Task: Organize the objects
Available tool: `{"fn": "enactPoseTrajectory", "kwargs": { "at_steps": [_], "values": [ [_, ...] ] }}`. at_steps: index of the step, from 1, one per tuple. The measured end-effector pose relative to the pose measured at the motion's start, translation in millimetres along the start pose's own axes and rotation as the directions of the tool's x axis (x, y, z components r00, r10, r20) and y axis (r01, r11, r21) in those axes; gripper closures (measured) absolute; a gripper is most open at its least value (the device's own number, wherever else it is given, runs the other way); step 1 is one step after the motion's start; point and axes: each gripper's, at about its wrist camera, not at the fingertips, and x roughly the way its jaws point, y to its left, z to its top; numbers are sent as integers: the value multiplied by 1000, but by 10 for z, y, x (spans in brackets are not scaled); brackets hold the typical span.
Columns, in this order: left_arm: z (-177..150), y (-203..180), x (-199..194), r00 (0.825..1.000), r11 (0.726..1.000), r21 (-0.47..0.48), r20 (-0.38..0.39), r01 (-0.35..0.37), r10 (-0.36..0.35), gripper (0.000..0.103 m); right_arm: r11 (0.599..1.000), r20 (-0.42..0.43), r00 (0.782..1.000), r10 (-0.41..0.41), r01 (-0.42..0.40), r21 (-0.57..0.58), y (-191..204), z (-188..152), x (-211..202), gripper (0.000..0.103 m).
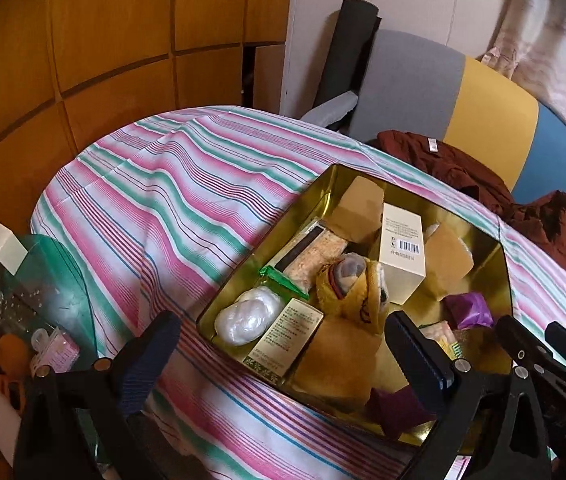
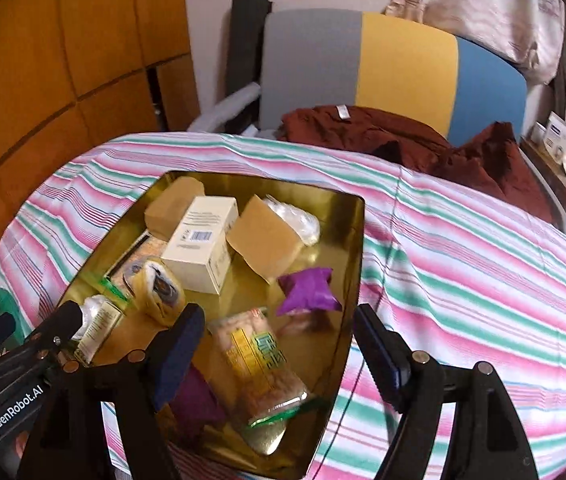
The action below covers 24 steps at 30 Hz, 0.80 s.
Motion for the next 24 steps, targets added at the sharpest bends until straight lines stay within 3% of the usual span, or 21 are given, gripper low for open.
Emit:
{"fn": "enactPoseTrajectory", "kwargs": {
  "at_steps": [6,24],
  "values": [
    [-17,-62,-3,999,998,56,-2,-36,36,0,1000,3,1000,-23,23,-5,31,-18,-18,25],
    [-9,-128,-53,1000,995,98,-4,5,-5,0,993,23,994,-107,106,50,-141,3,-27,25]
  ]
}}
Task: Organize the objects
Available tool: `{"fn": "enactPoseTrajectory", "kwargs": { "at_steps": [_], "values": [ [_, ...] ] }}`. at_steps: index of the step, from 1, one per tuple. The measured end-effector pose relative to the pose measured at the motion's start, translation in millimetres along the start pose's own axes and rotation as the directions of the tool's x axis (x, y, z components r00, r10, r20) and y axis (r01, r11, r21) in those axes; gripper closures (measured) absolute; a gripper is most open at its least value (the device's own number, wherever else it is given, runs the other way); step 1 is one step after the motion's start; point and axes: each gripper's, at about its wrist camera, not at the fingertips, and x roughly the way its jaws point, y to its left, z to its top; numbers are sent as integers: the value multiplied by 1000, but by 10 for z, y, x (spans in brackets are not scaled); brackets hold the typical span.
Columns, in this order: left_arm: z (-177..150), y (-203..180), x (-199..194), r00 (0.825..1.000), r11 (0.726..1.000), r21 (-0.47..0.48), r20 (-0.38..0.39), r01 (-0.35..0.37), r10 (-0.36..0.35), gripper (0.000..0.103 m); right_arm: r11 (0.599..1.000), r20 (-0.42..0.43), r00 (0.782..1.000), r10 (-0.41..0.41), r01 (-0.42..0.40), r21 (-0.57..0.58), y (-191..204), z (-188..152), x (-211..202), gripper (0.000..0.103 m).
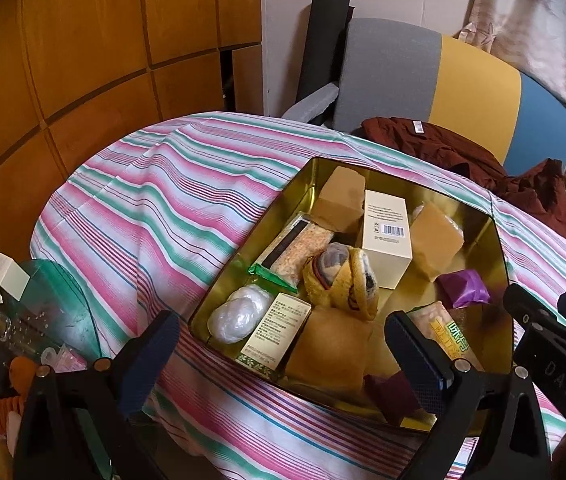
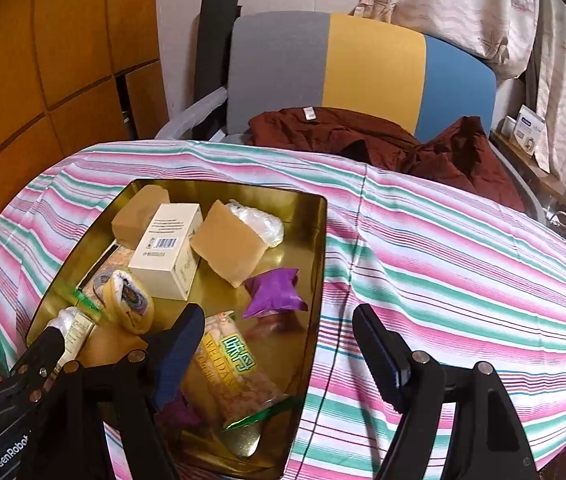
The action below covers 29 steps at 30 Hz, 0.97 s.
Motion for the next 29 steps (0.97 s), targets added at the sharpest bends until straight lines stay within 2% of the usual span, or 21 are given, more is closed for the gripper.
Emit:
{"fn": "enactPoseTrajectory", "kwargs": {
  "at_steps": [17,21,25,29],
  "values": [
    [0,-34,-22,999,999,7,-18,39,-39,0,1000,20,1000,-6,6,9,-30,7,-37,25],
    [3,-6,11,998,998,-19,-36,55,-56,2,1000,21,1000,-9,8,10,-36,12,-35,25],
    [-10,3,33,998,999,-25,-45,47,-48,7,1000,16,1000,-6,6,8,-37,9,-18,25],
    [-16,9,46,998,999,-22,-43,39,-40,6,1000,11,1000,-4,4,11,-48,4,-2,25]
  ]
}}
